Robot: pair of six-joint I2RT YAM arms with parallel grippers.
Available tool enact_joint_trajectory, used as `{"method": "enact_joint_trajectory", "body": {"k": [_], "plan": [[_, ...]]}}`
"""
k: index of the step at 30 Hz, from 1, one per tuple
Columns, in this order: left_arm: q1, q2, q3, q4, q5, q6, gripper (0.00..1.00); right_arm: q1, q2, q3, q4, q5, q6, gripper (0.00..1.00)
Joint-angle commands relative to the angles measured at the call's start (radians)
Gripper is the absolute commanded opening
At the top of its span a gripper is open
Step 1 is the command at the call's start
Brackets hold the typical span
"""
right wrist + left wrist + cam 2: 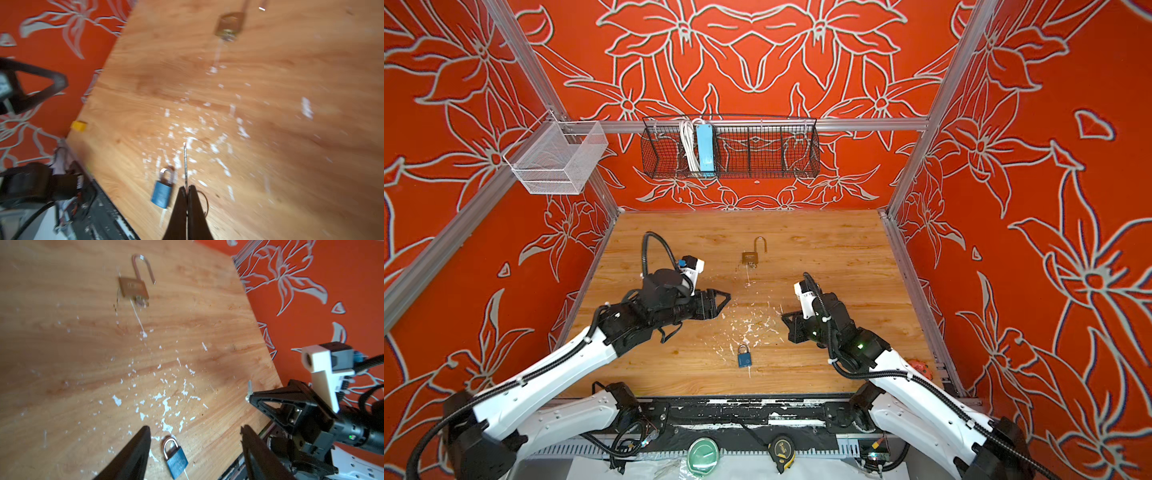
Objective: Unlock with the key
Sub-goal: 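Draw both grippers apart, lowering the right gripper toward the table, then lower the left gripper onto the blue padlock and close on it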
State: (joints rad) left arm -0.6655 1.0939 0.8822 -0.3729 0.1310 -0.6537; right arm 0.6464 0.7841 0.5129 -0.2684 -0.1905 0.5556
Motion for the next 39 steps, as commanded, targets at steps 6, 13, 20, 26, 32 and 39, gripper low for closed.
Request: {"method": "enact_joint_trajectory", "body": {"k": [6, 13, 20, 26, 32, 39], "plan": [[-0.207, 0.331, 0.17, -0.425, -0.098, -0.292, 0.64, -0.007, -0.029, -0.017, -0.249, -0.023, 0.068, 0.0], [-0.284, 0.46, 0.169, -0.342, -0.14, -0.439, 0.62, -0.007, -0.16, -0.132, -0.211, -0.101, 0.072, 0.0], [-0.345, 0.608, 0.275, -0.417, -0.156, -0.498, 0.61, -0.007, -0.18, -0.14, -0.238, -0.168, 0.004, 0.0], [-0.365, 0.666, 0.284, -0.408, -0.154, -0.548, 0.61, -0.007, -0.214, -0.164, -0.221, -0.18, -0.007, 0.0], [-0.368, 0.702, 0.298, -0.421, -0.148, -0.561, 0.59, -0.007, -0.204, -0.171, -0.211, -0.21, -0.022, 0.0], [-0.37, 0.724, 0.288, -0.409, -0.137, -0.596, 0.54, -0.007, -0.206, -0.178, -0.2, -0.215, -0.025, 0.0]]}}
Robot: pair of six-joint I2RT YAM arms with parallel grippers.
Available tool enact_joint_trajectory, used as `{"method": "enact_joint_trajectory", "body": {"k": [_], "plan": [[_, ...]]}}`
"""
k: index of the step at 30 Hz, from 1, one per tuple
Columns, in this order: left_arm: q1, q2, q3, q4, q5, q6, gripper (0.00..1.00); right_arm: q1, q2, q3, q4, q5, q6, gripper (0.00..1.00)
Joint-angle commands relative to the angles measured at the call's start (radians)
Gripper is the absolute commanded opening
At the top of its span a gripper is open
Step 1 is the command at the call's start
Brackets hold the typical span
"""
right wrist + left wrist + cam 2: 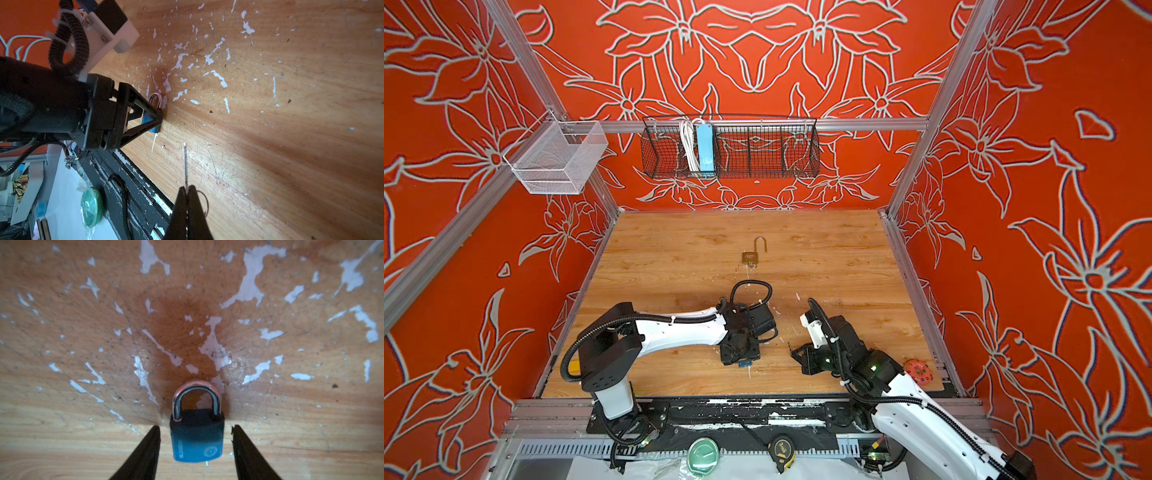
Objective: Unlock with the key
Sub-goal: 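Lower the left gripper onto the blue padlock and close on it, then lift the blue padlock with the left gripper while the right gripper approaches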
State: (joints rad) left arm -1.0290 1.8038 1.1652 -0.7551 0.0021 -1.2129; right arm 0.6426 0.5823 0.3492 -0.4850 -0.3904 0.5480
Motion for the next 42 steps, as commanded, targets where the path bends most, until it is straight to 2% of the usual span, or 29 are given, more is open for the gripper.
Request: {"method": "enact_joint_trajectory", "body": {"k": [1, 5, 20, 29, 34, 37, 42], "plan": [[-0.008, 0.013, -0.001, -0.021, -0.007, -0.047, 0.53, -0.003, -0.005, -0.016, 0.019, -0.015, -0.017, 0.0], [-0.011, 0.013, -0.024, 0.016, -0.001, -0.079, 0.5, -0.003, -0.007, -0.024, 0.025, -0.021, -0.014, 0.0], [-0.013, 0.05, -0.024, -0.01, 0.004, -0.108, 0.47, -0.003, -0.011, -0.03, 0.033, -0.037, -0.016, 0.0], [-0.01, 0.053, -0.025, -0.016, 0.011, -0.101, 0.3, -0.003, -0.009, -0.036, 0.039, -0.035, -0.013, 0.0], [0.009, 0.012, 0.018, -0.043, -0.012, -0.039, 0.27, -0.003, 0.007, -0.032, 0.042, -0.039, -0.013, 0.0], [0.048, -0.07, 0.025, -0.036, -0.035, 0.033, 0.25, -0.003, 0.013, -0.017, 0.033, -0.049, -0.003, 0.0], [0.191, -0.307, -0.073, 0.112, -0.046, 0.217, 0.22, -0.003, 0.01, -0.005, 0.058, -0.039, 0.057, 0.0]]}}
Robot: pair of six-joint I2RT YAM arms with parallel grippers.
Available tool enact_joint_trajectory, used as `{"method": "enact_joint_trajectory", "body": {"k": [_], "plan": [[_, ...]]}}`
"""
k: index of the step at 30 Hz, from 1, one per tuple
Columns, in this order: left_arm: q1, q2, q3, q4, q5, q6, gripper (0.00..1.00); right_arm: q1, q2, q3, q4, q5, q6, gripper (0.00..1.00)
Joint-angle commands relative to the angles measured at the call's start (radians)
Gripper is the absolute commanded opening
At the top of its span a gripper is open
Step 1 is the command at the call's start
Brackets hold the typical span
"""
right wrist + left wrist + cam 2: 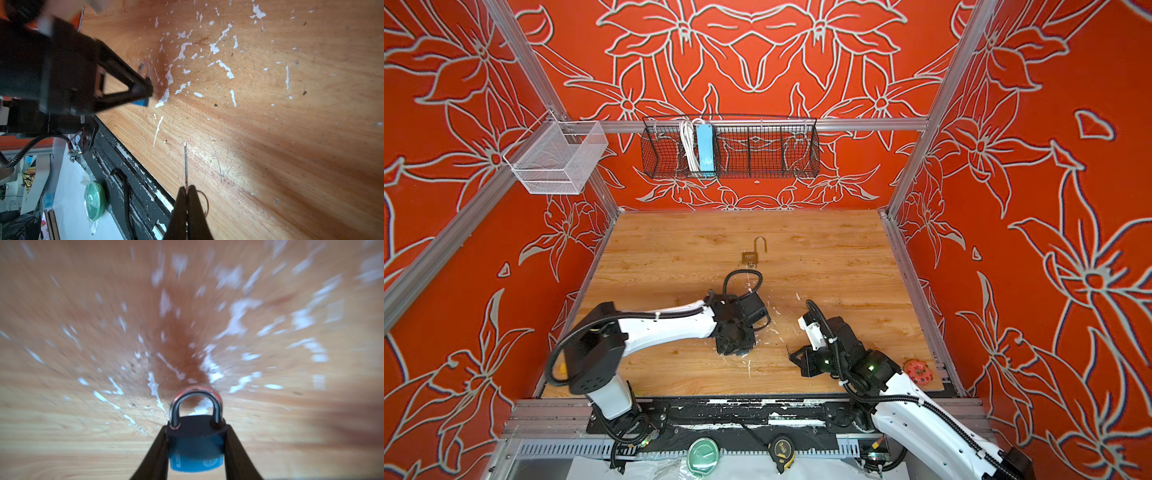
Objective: Unlock with the key
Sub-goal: 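Lift the blue padlock with the left gripper while the right gripper approaches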
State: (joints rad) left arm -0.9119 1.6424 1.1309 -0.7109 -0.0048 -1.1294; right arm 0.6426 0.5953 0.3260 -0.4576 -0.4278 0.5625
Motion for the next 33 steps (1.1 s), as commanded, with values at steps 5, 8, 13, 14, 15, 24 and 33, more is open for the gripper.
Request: {"method": "enact_joint_trajectory", "body": {"k": [5, 8, 13, 14, 15, 24, 33], "plan": [[0.36, -0.36, -0.166, 0.292, 0.134, 0.284, 0.16, -0.004, 0.113, 0.095, 0.074, 0.059, 0.059, 0.0], [0.516, -0.383, -0.148, 0.37, 0.243, 0.358, 0.11, -0.004, 0.211, 0.157, 0.107, 0.116, 0.056, 0.0], [0.619, -0.308, -0.038, 0.436, 0.356, 0.452, 0.01, -0.003, 0.388, 0.273, 0.163, 0.197, 0.073, 0.0], [0.62, -0.306, -0.047, 0.472, 0.368, 0.457, 0.0, -0.001, 0.413, 0.294, 0.16, 0.207, 0.08, 0.0], [0.62, -0.31, -0.068, 0.517, 0.387, 0.457, 0.0, 0.002, 0.439, 0.324, 0.151, 0.217, 0.087, 0.0], [0.606, -0.424, -0.302, 0.805, 0.408, 0.409, 0.0, 0.126, 0.516, 0.476, 0.13, 0.306, 0.128, 0.0], [0.47, -0.49, -0.384, 0.866, 0.251, 0.445, 0.0, 0.206, 0.661, 0.561, 0.263, 0.296, 0.182, 0.0]]}}
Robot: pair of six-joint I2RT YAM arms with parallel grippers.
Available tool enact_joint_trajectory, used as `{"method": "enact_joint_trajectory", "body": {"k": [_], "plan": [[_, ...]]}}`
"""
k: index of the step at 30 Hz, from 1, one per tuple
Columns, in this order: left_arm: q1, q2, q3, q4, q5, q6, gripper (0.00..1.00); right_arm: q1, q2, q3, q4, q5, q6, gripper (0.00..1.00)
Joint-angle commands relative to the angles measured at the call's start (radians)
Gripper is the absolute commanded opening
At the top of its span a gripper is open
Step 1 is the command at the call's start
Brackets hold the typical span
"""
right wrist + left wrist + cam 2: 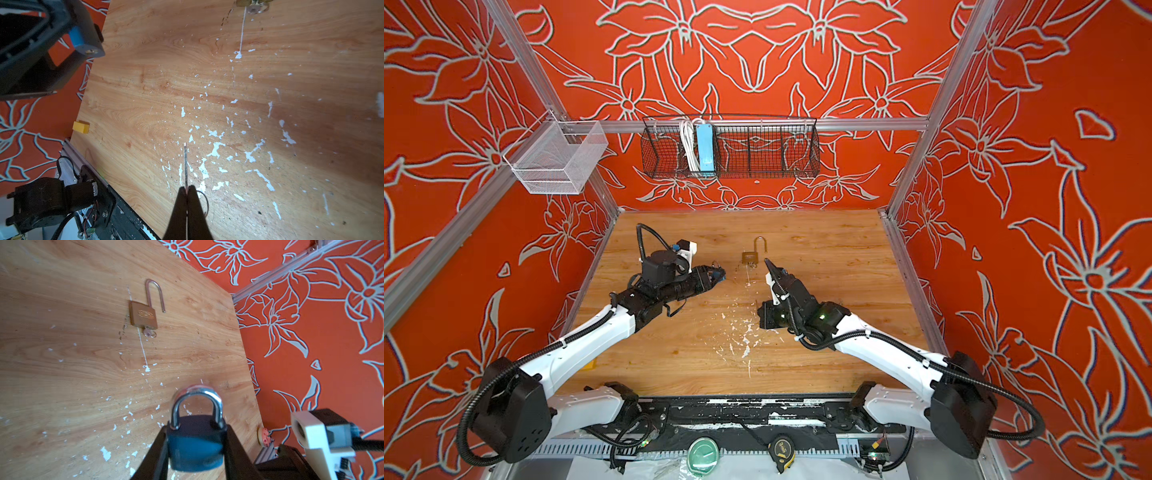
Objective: Unlock with the key
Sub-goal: 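Lift the blue padlock with the left gripper while the right gripper approaches, then align the key tip in the right gripper with the padlock's keyhole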
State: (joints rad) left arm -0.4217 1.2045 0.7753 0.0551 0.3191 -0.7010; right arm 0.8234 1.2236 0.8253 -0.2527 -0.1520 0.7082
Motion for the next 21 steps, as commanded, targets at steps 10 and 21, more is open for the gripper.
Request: {"method": "enact_joint_trajectory", "body": {"k": [10, 21], "plan": [[-0.075, -0.118, -0.124, 0.18, -0.214, -0.048, 0.0, 0.086, 0.109, 0.101, 0.151, 0.061, 0.06, 0.0], [-0.078, -0.063, -0.111, 0.185, -0.182, -0.091, 0.0, 0.125, 0.217, 0.204, 0.137, 0.083, 0.025, 0.0]]}}
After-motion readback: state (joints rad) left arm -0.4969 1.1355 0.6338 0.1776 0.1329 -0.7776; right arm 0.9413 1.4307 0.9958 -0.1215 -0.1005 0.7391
